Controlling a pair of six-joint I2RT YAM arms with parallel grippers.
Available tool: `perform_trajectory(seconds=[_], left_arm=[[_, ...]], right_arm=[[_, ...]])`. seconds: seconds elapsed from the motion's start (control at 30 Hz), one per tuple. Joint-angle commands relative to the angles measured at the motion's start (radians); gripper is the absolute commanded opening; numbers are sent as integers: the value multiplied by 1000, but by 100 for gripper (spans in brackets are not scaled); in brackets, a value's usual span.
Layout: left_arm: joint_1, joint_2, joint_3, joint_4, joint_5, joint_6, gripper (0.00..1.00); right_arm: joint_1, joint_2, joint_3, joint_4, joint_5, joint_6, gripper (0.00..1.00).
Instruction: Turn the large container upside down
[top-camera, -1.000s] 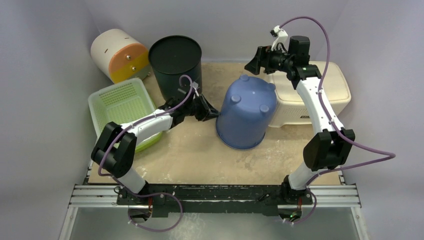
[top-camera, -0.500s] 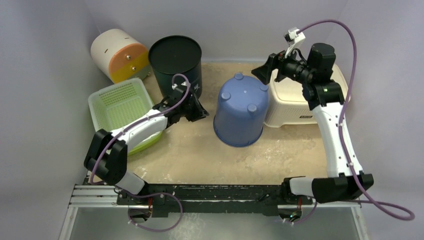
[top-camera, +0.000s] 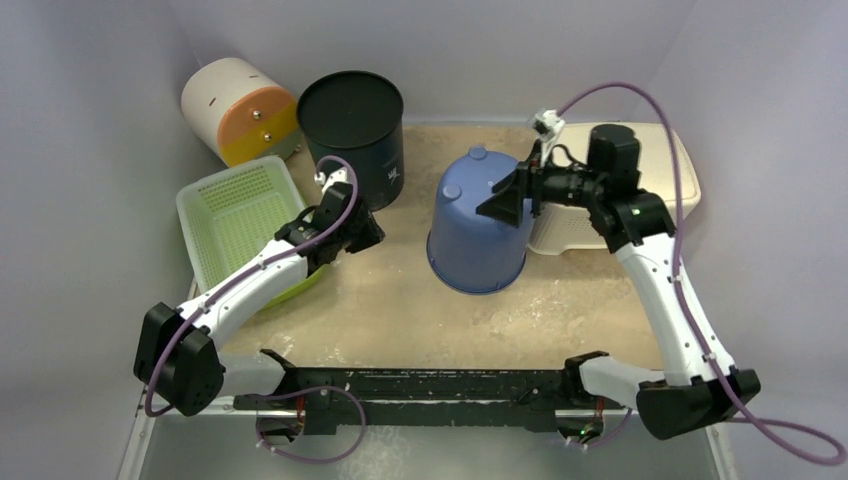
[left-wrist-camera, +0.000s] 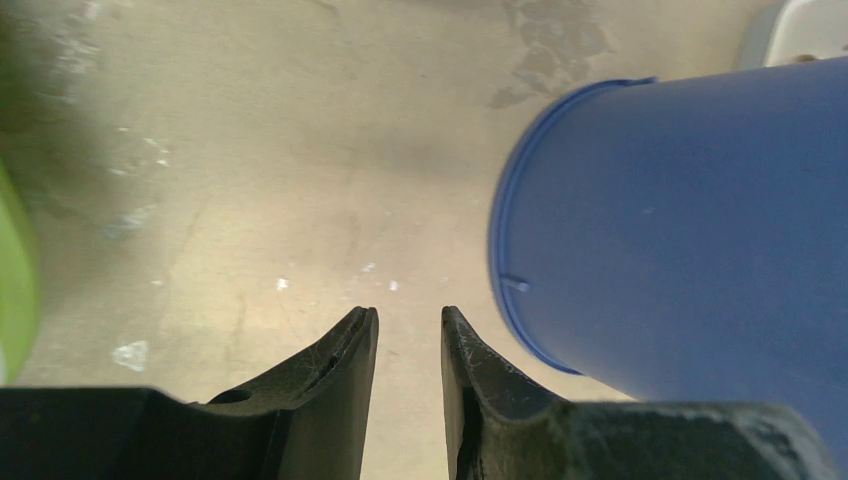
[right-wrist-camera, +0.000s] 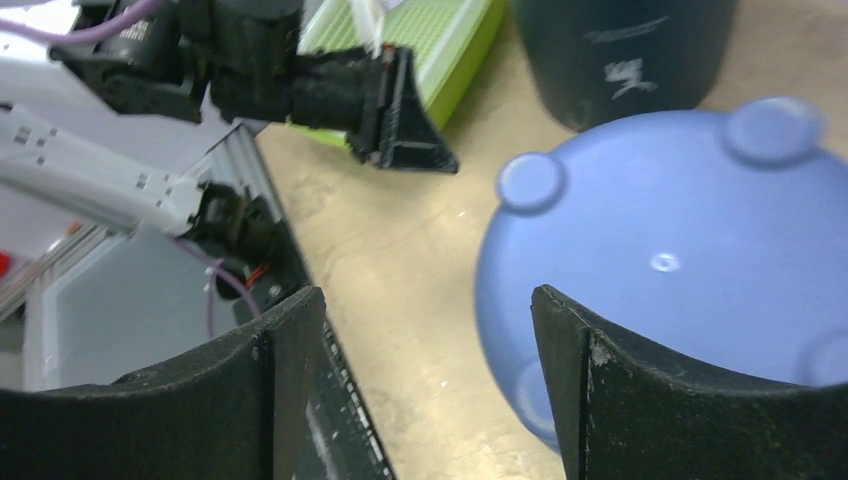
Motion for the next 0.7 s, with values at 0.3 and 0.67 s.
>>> perform_trajectory(seconds=[0.3,0.67], left_arm=[[35,-19,-52,15,-117,83,30],[54,6,-59,48,-102,78,31]], right_arm=[[280,16,-20,-274,187,29,77],[281,-95,-266,-324,709,210,81]])
